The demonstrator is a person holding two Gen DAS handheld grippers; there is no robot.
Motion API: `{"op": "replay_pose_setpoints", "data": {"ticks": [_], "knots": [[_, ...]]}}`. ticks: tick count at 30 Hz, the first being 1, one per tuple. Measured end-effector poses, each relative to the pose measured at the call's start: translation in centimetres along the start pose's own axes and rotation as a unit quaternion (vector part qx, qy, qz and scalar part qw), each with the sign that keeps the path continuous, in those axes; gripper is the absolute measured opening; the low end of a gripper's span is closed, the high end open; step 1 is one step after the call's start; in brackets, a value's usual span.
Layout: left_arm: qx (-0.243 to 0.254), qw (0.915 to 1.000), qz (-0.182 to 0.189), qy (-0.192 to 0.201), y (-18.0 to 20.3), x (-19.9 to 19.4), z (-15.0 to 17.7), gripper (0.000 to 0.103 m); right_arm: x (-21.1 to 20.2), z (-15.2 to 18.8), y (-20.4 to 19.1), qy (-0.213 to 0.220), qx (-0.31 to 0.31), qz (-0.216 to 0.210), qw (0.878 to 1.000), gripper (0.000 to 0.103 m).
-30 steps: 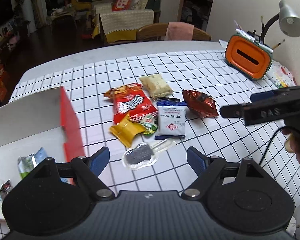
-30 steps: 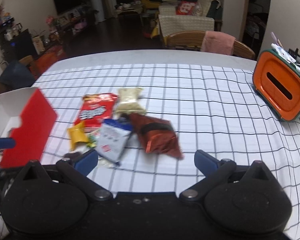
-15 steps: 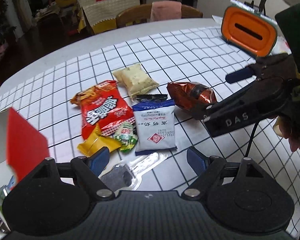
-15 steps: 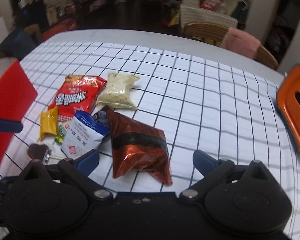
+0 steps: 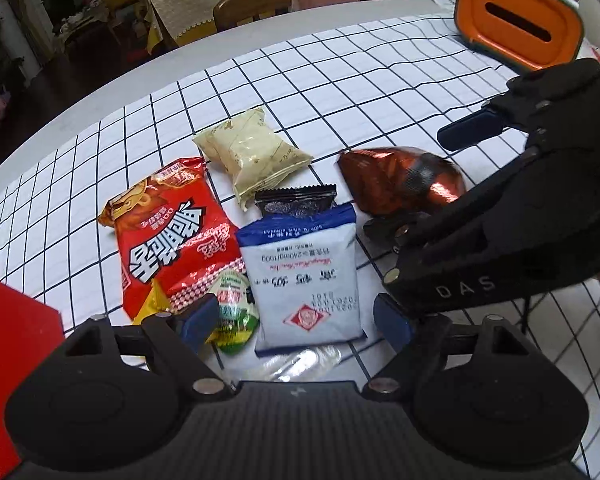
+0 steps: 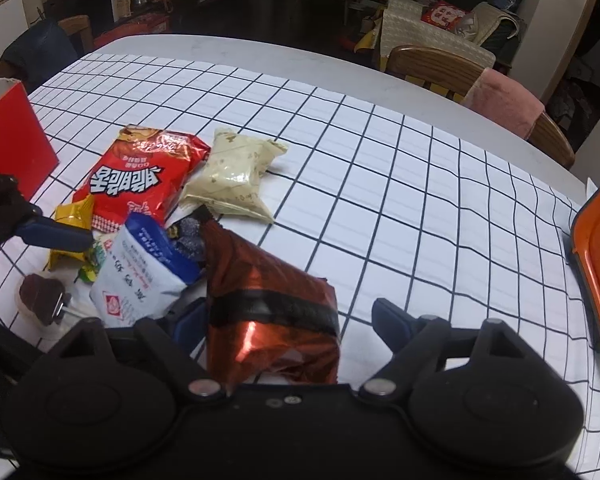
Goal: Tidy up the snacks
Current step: 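Grasp the white milk-candy packet with the left gripper while the right gripper grasps the red-brown foil bag, then carry both packets over the box and open both grippers to drop them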
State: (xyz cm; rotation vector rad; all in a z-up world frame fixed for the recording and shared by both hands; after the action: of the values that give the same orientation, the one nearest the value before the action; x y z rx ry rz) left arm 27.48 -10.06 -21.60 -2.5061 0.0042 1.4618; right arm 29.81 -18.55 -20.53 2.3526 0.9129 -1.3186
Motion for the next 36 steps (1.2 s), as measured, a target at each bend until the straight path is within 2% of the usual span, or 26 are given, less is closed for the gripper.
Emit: {"op": "replay_pose_setpoints", "data": {"ticks": [6, 9, 12, 15, 28, 36], "knots": [[-0.009, 0.9999, 0.005, -0.003, 0.0, 0.8, -0.5, 0.083, 0.3, 0.1, 0.1, 0.000, 0.012, -0.001, 1.000, 0.074], [-0.009, 1.0000, -0.002, 0.003, -0.1, 0.9, -0.7, 0.071, 0.3, 0.3, 0.1, 0.001, 0.020, -0.002, 1.000, 0.061], [-0.009, 0.9999, 0.008, 0.006, -0.2, 0.6, -0.8, 0.055, 0.2, 0.5, 0.3, 0.004, 0.026, 0.006, 1.000, 0.056], [-0.019, 0.9997, 0.017, 0.005, -0.5, 0.4, -0.5, 0.050, -0.2, 0.8, 0.5, 0.010, 0.037, 0.007, 0.999, 0.052], [-0.058, 0.9977, 0.033, 0.005, -1.8, -1.5, 1.2, 0.049, -3.5, 2.5, 0.7, 0.030, 0.084, 0.011, 0.996, 0.051], [-0.075, 0.9964, 0.038, 0.011, -2.9, -4.7, 2.6, 0.049, -6.8, 3.1, -1.5, 0.044, 0.098, -0.003, 0.994, 0.051]]}}
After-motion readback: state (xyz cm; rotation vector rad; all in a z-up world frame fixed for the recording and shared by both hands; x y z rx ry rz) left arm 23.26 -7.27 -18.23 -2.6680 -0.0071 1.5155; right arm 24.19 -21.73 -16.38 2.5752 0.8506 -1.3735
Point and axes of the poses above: each gripper's, at about its wrist camera, not at the fingertips, and x roughly the way its jaws point, y to its right, z to its underside, the point moved 8 cm from there along x, roughly the way its jaws point, and after that the axes turned 8 degrees about -z, right-handed, at the moved point
